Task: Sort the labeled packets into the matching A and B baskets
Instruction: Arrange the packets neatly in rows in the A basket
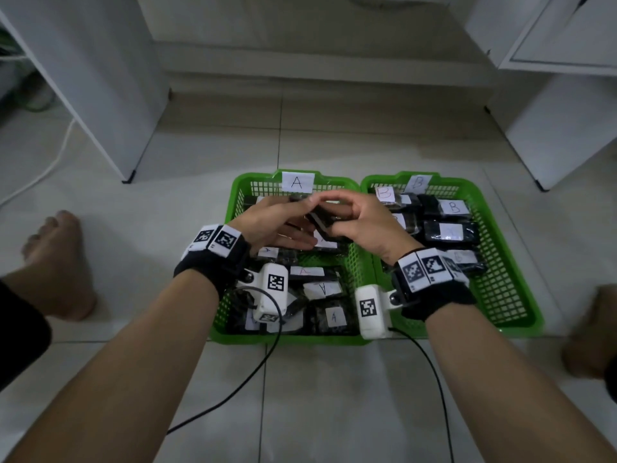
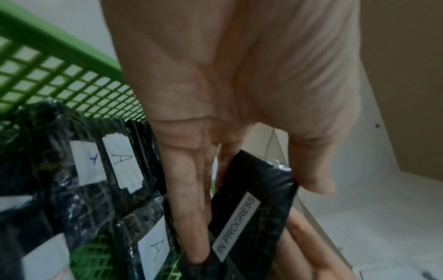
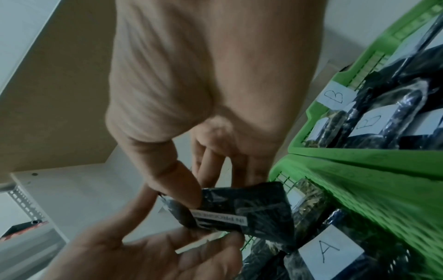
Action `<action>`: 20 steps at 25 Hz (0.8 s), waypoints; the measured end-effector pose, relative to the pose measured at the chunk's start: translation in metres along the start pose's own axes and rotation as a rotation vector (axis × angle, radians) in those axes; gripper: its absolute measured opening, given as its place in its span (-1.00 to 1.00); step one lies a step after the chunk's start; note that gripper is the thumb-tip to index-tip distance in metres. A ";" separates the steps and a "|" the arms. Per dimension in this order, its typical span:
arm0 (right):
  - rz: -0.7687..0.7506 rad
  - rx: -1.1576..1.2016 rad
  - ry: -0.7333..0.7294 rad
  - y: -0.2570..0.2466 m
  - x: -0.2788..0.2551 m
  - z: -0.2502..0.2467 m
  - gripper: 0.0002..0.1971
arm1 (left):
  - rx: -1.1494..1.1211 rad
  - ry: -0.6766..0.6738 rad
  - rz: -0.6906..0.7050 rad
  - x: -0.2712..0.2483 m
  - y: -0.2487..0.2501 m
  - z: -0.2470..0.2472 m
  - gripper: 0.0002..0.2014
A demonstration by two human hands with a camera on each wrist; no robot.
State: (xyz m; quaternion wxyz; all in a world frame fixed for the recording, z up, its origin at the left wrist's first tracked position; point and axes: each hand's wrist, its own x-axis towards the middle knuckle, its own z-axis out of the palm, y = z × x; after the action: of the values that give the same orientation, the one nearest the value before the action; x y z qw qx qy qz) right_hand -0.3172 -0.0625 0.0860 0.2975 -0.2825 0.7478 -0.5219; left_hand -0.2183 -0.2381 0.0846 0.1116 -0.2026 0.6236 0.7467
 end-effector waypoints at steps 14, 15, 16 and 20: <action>0.089 -0.077 0.255 0.011 0.007 -0.005 -0.61 | -0.094 0.298 0.187 0.009 -0.006 -0.004 -0.73; 0.113 -0.071 0.221 0.009 0.005 -0.005 -0.65 | -0.067 0.340 0.223 0.011 -0.007 -0.004 -0.74; 0.131 -0.069 0.194 0.007 0.004 -0.007 -0.70 | -0.043 0.389 0.262 0.013 -0.008 -0.004 -0.73; -0.003 -0.302 0.219 0.000 0.002 -0.006 -0.43 | -0.029 0.534 0.355 0.021 -0.007 0.001 -0.72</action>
State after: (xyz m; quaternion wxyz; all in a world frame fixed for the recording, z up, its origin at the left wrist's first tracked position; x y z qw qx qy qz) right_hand -0.3229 -0.0597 0.0874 0.1676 -0.2665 0.8451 -0.4321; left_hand -0.2341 -0.2375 0.0688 -0.1909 -0.2808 0.6459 0.6838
